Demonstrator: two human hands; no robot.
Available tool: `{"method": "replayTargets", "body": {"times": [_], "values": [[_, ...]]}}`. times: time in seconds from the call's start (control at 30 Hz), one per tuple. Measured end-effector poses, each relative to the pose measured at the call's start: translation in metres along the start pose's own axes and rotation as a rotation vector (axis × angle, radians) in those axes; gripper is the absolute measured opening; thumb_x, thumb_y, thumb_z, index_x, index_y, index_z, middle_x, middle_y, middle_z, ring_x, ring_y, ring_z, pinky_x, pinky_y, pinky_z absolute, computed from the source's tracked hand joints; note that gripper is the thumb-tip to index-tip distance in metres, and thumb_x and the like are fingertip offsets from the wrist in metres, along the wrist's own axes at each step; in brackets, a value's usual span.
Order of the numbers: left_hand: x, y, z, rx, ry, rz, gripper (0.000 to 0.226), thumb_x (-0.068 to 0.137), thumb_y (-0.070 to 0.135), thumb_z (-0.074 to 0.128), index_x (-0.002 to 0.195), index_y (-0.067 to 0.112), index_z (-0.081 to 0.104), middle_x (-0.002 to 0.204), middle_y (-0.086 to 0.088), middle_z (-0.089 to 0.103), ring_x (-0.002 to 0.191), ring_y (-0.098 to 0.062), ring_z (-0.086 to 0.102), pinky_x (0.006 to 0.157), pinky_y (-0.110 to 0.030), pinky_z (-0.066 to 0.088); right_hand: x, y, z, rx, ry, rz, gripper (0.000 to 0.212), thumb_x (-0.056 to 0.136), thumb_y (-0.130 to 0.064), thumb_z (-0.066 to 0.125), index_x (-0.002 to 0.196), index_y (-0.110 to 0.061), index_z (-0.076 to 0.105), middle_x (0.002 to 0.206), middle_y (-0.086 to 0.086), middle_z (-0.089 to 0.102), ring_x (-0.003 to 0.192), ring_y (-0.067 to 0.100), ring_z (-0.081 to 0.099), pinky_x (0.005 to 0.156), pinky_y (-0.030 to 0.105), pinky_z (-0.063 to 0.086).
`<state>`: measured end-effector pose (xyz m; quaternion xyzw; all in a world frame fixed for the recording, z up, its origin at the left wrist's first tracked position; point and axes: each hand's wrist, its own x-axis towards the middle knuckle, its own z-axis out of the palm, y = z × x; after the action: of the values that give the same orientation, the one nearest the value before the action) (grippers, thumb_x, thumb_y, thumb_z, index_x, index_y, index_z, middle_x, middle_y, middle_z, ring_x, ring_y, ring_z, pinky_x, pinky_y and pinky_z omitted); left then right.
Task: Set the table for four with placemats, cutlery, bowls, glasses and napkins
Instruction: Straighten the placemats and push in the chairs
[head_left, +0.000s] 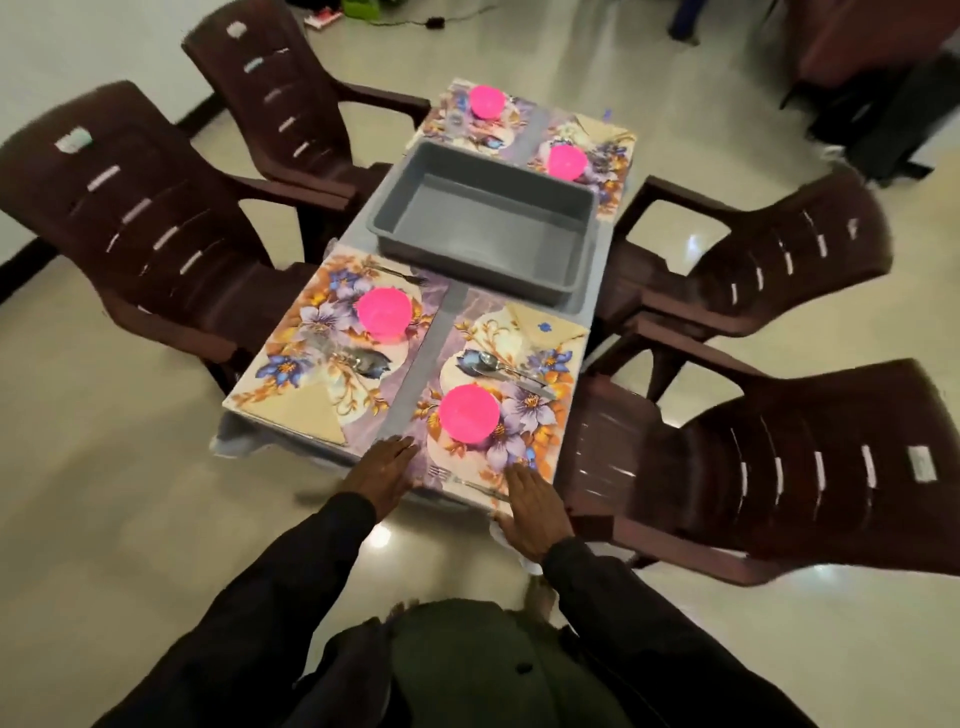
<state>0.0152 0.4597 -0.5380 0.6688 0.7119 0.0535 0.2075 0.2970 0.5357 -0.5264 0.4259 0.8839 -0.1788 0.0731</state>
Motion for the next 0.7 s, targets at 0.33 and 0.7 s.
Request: {"method": "replayTargets", "body": {"times": [0.33,0.7], "values": [[0.011,-0.007,-0.008,-0.045,0.000,0.078,0.069,0.087,0.026,0.080,0.147,0.007,0.051,0.149,-0.015,0.053,0.138,-0.034,0.048,0.116,-0.042,0.038,-0.007,-0.006,0.000,-0.017,-0.056,0.111,0.082,0.088,-0.053,0.068,0.150,-0.005,0.042,0.149,0.017,0.050,0.138,0.036,0.048,0.114,0.045,0.042],[0.021,-0.003,0.005,-0.080,-0.056,0.005,0.075,0.093,0.022,0.073,0.157,0.010,0.036,0.162,-0.009,0.037,0.151,-0.028,0.033,0.122,-0.037,0.026,0.018,0.018,0.005,-0.055,-0.154,0.022,0.100,0.084,-0.049,0.077,0.155,0.002,0.029,0.162,0.023,0.026,0.151,0.041,0.024,0.122,0.047,0.026]]}}
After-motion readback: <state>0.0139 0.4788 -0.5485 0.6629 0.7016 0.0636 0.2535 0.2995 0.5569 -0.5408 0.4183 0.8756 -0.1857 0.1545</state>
